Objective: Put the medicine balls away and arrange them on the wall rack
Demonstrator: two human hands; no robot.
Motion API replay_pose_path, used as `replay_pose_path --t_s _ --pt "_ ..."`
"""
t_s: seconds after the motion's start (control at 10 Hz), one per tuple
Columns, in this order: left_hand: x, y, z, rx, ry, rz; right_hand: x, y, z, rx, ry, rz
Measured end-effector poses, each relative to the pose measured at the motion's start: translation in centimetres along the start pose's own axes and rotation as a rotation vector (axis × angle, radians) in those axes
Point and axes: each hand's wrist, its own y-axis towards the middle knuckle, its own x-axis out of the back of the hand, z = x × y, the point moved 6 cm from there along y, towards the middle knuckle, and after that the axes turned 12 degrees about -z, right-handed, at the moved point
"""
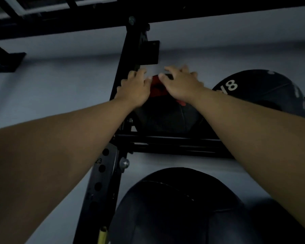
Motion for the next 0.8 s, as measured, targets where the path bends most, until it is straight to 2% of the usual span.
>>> replay_pose_path --t_s 0.1,0.3,0.4,0.6,0.7,0.8 --pt "-2.6 -0.6 0.5 0.06 -0.135 0.116 -2.5 -0.6 -0.7 -0.017 -0.066 0.013" --pt "-4.0 -2.0 -0.6 0.098 -0.188 -0.038 -2.9 -0.9 -2.6 0.001 -0.01 -0.03" --pt "-4.0 -2.0 -0.4 0.084 -0.172 -0.024 -3.0 -1.1 -2.8 -0.006 -0.001 -0.04" --pt "-3.4 -1.8 -0.7 0.095 -0.107 0.083 -2.6 -1.3 -2.3 -0.008 -0.02 0.064" --pt "-2.3 -1.8 -1.3 0.12 -0.073 0.128 -1.4 -1.7 -2.1 0.019 0.011 0.124" --pt "0.0 -1.8 -3.3 0.077 -0.051 0.096 2.0 -2.8 -3.2 0.058 0.115 0.088"
